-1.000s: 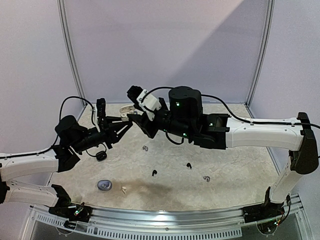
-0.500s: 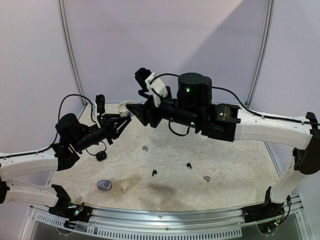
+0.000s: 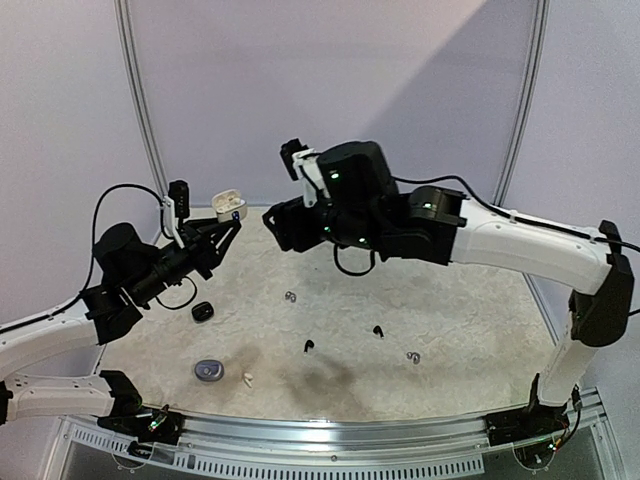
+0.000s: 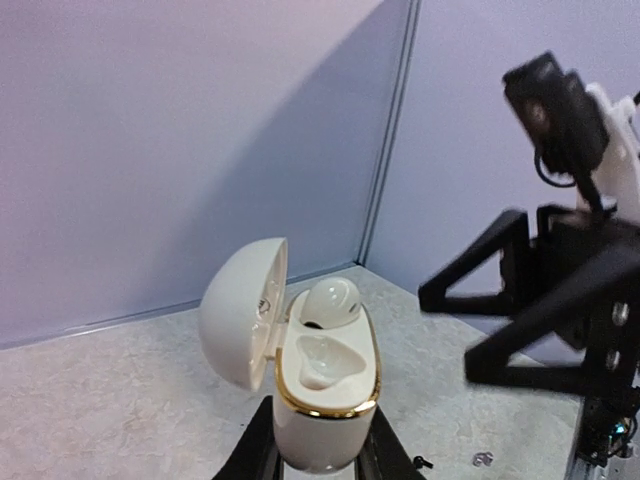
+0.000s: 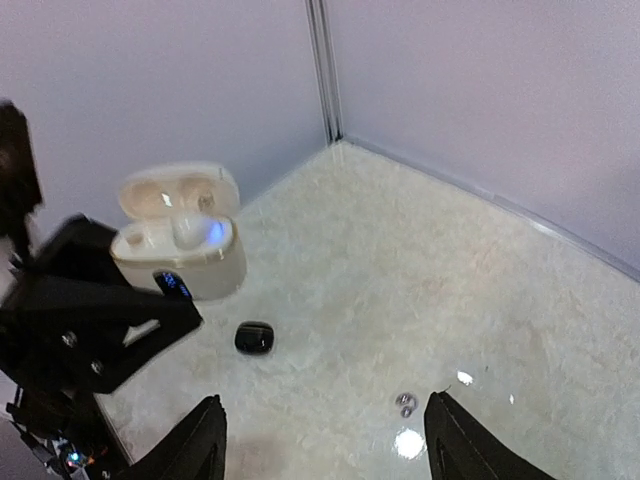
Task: Insert the wireless bluetooth earbuds into the charging case
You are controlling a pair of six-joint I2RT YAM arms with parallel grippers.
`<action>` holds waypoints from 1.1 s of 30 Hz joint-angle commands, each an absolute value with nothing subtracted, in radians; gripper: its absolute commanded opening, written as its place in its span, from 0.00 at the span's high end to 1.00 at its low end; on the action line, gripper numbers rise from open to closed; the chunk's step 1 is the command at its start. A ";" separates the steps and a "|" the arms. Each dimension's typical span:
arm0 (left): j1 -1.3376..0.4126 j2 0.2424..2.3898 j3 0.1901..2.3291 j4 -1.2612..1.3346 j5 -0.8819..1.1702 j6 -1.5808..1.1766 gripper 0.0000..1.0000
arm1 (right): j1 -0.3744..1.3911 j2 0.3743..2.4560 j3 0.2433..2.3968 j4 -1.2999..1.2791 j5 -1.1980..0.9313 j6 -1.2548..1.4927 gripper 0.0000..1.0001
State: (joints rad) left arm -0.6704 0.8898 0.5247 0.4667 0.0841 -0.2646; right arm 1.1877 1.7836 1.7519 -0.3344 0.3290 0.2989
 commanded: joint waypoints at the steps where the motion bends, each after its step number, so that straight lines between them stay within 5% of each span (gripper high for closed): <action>1: -0.663 0.813 0.529 0.327 -0.060 -0.189 1.00 | 1.259 1.980 1.937 -0.653 0.363 0.411 0.32; 8: -0.658 0.739 0.507 0.259 -0.128 -0.153 1.00 | 1.343 2.311 2.233 -0.819 0.261 0.335 0.31; 21: -0.657 0.723 0.463 0.327 -0.095 -0.158 1.00 | 1.386 2.546 2.255 -0.752 0.187 0.319 0.31; 33: -0.658 0.709 0.456 0.322 -0.077 -0.156 1.00 | 1.403 2.586 2.231 -0.820 0.158 0.367 0.56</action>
State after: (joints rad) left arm -0.6586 0.7162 0.4690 0.3092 -0.0895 -0.1608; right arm 1.3903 2.5580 2.2299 -0.7628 0.1734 0.3439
